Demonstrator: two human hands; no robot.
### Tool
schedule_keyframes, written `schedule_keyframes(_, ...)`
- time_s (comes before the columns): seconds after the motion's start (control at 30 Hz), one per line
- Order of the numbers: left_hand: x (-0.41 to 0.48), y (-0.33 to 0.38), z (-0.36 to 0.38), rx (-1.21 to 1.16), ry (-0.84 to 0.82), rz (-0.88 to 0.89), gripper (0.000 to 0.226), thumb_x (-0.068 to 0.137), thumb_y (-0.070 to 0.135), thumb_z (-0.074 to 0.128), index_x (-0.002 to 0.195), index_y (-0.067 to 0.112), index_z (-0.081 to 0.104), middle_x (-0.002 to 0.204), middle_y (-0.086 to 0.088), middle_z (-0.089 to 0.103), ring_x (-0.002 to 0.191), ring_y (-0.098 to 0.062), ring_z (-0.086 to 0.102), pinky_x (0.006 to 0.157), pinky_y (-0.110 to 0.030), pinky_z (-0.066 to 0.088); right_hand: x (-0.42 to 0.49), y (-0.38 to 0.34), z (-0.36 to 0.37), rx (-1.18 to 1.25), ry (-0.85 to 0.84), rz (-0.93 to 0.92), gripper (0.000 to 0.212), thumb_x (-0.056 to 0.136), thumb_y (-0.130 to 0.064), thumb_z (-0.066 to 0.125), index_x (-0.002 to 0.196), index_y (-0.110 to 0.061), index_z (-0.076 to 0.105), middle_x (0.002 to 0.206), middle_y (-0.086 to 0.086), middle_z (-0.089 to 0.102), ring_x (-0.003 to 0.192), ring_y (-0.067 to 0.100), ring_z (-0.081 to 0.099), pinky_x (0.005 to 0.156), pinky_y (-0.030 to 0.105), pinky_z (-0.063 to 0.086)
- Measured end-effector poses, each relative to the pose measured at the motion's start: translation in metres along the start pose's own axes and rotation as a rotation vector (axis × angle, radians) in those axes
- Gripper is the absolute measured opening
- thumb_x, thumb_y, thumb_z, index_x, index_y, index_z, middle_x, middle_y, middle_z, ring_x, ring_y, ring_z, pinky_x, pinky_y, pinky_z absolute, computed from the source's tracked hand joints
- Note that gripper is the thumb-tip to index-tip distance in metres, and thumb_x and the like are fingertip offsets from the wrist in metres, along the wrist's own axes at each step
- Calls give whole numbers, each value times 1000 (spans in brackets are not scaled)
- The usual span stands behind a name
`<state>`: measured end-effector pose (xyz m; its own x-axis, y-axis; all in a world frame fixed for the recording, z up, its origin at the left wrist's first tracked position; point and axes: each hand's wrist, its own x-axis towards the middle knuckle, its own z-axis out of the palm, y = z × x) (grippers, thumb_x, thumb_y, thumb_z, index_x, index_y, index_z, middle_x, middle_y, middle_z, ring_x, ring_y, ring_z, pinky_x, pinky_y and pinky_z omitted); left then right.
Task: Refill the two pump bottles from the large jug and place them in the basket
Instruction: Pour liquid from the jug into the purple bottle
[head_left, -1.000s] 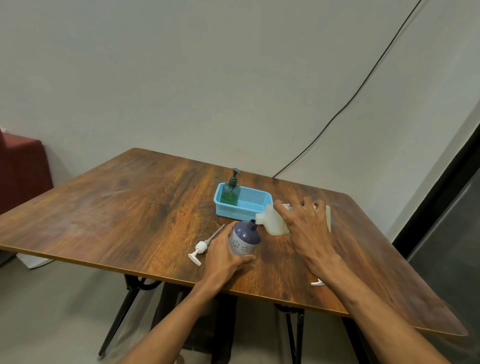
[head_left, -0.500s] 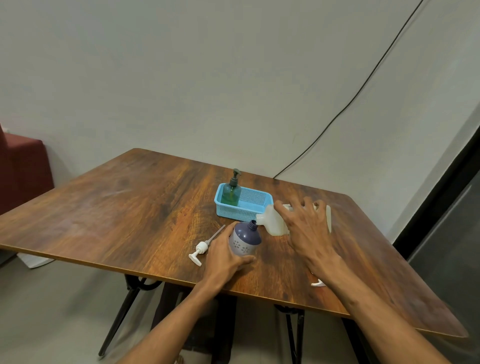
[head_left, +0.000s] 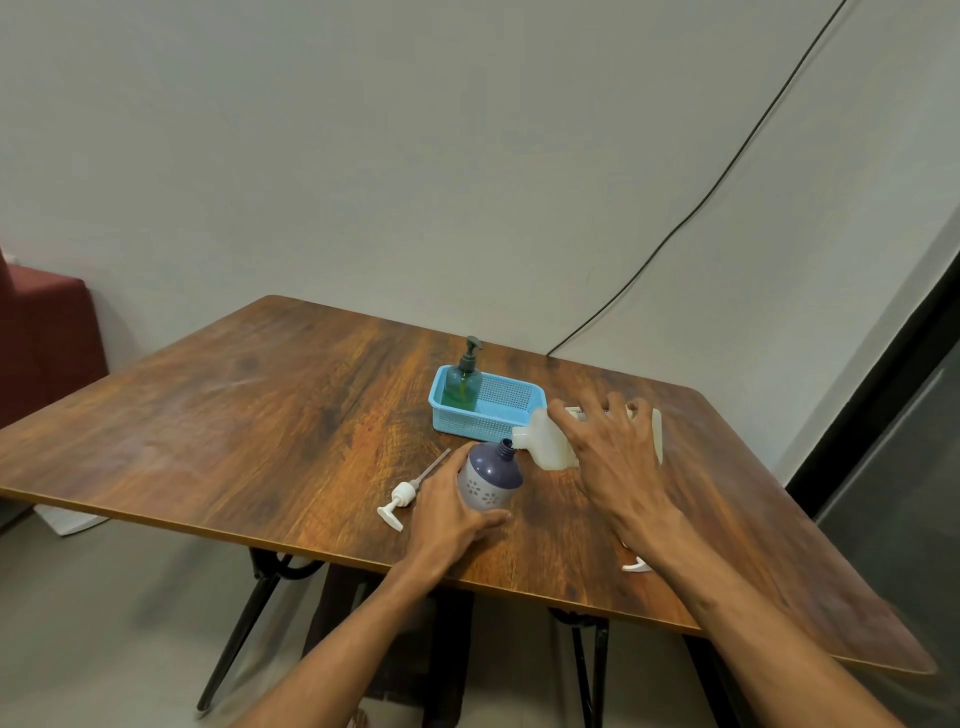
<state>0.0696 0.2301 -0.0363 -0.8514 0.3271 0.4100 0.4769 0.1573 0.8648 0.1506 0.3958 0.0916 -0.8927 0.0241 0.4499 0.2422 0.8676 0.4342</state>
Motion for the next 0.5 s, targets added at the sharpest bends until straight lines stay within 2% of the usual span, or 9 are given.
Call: schedule_keyframes(0.5, 1, -4, 1, 5, 8, -6, 89, 52, 49, 90, 131, 37, 51, 118, 18, 64, 108, 1, 61, 95, -35, 55, 0, 0, -1, 7, 52, -7, 74, 54, -17, 89, 120, -23, 58, 109, 14, 60, 89, 37, 58, 77, 55, 44)
